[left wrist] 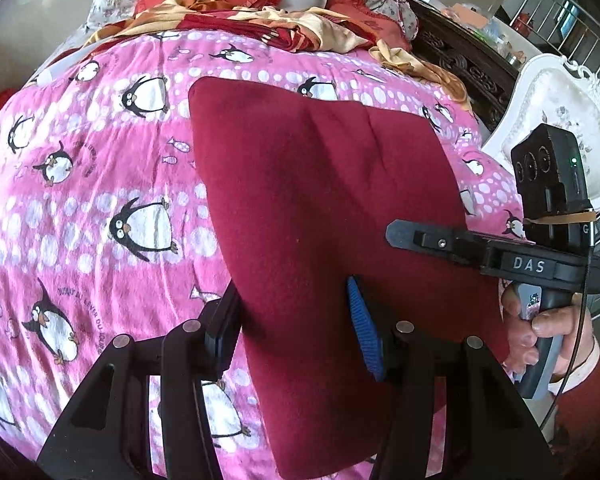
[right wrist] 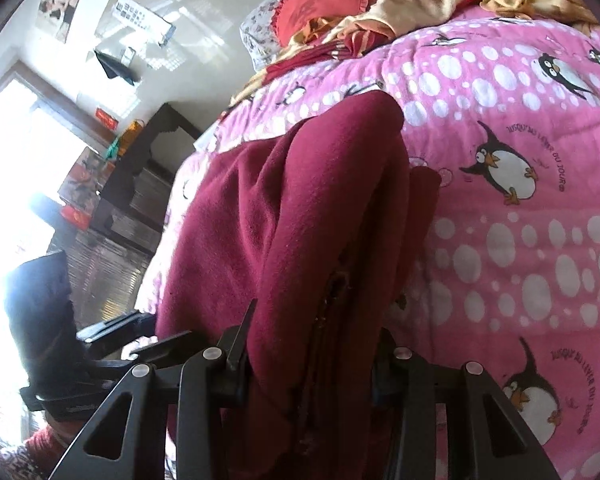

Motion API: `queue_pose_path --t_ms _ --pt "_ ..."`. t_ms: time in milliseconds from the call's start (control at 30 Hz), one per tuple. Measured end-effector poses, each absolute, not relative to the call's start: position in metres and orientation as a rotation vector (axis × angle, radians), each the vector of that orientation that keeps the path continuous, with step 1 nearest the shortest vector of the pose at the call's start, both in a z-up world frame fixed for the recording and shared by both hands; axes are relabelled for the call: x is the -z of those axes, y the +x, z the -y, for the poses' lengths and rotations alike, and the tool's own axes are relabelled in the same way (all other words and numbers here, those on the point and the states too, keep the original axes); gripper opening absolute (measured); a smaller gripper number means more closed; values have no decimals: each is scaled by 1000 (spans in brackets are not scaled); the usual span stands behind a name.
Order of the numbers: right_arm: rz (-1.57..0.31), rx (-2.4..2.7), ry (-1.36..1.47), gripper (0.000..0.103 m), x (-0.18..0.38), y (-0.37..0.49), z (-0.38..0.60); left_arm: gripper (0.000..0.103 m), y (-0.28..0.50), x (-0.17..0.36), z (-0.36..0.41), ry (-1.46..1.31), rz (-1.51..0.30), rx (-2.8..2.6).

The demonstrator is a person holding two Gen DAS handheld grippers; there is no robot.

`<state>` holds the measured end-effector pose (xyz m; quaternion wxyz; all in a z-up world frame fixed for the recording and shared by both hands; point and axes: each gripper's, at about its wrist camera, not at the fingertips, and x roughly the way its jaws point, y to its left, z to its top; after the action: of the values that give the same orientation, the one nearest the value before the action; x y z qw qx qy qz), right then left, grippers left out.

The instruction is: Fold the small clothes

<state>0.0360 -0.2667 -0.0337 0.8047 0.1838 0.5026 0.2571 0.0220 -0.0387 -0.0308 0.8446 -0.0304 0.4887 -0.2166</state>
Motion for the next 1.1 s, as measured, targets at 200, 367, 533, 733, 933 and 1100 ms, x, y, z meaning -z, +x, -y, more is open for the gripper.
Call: queue_pose_path --t_ms 200,367,533,733,933,1100 --pt "-1099 -503 364 56 37 39 269 54 27 35 41 -32 -1028 426" --pt "-1030 -462 237 58 4 30 274 57 31 32 41 -27 -1044 408" --pt "-907 -492 135 58 -38 23 268 57 32 20 39 7 -998 365" --pt "-948 -524 13 42 -20 35 230 64 45 19 42 0 -981 325" --pt "-997 -456 -64 37 21 50 231 67 55 36 51 15 -992 297" --pt "-982 -469 -95 37 -3 35 231 69 52 35 51 14 -966 272"
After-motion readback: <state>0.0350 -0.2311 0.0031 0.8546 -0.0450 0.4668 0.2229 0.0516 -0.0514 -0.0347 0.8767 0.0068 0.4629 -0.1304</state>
